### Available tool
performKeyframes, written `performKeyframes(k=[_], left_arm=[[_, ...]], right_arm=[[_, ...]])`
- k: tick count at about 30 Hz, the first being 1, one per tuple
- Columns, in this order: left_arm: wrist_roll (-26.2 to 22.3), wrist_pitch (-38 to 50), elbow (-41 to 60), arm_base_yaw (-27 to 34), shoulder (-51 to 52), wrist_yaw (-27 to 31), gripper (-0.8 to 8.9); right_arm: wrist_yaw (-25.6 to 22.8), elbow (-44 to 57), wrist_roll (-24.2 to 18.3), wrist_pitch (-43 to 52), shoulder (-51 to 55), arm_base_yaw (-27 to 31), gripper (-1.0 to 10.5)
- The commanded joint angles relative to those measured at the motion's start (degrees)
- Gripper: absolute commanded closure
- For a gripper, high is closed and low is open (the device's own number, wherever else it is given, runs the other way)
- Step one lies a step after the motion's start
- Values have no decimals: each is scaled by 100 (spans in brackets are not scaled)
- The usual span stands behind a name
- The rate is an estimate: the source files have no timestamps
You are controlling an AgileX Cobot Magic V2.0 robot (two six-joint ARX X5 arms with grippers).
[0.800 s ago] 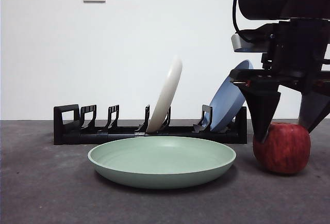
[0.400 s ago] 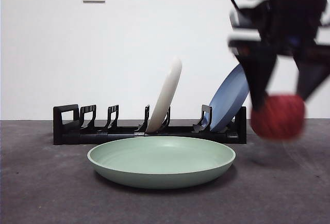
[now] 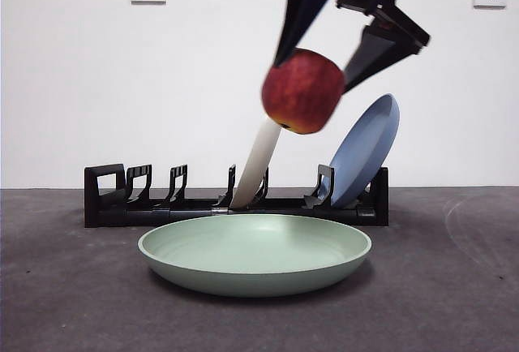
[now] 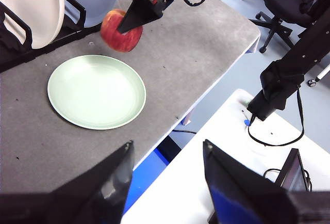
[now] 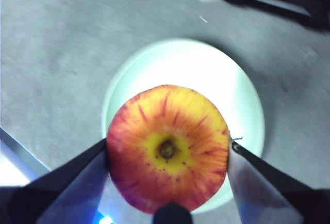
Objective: Take the green plate from the plate rack,put the plate on the table,take the apple from the table,put the apple in the plate
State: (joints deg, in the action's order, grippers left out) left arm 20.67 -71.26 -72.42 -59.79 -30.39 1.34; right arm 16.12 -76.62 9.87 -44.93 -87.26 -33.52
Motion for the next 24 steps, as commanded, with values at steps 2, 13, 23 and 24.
performKeyframes(k=[2, 13, 23, 24], left_arm=[[33, 66, 22, 13, 24, 37, 590], [31, 66, 22, 13, 22, 339, 590], [33, 66, 22, 13, 22, 341, 590], [33, 63, 22, 13, 22, 339, 590]], right_arm=[[-420, 0, 144, 195, -136, -334, 959], [-1202, 0, 199, 549, -859, -990, 959], [-1408, 0, 192, 612, -1657, -1073, 959], [-1451, 0, 192, 610, -1716, -1071, 959]])
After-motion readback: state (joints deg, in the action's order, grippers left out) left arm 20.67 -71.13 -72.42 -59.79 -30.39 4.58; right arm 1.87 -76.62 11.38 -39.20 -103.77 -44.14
